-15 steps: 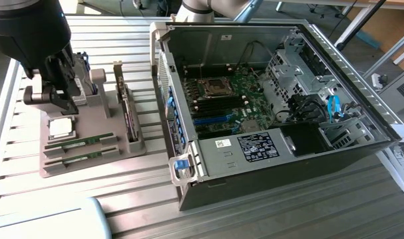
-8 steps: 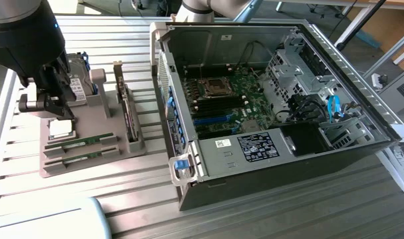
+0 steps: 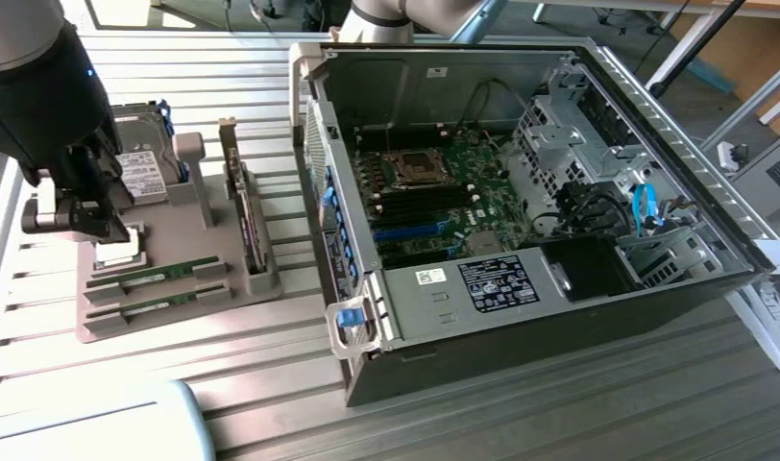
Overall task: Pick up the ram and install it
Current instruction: 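Pick up the ram and move it above insertion slot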
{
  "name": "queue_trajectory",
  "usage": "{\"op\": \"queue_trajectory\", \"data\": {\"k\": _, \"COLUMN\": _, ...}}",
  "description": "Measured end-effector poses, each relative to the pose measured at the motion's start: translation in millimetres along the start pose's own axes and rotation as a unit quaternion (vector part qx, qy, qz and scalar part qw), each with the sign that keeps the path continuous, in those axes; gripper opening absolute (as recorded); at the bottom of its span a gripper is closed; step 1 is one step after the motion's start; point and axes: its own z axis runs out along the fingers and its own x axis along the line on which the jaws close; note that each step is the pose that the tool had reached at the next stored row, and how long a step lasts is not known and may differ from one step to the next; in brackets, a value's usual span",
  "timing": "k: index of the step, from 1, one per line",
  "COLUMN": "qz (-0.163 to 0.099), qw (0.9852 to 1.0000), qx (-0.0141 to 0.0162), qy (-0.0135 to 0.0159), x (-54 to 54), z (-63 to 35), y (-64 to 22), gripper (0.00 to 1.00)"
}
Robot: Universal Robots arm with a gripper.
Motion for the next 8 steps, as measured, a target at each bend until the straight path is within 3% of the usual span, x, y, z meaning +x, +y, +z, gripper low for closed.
{"op": "queue_trajectory", "data": {"k": 8, "qz": -0.005, "qw": 1.0000, "qx": -0.0004, "qy": -0.0022, "x": 1.2, "z": 14.3, "y": 8.7, "gripper": 0.42}}
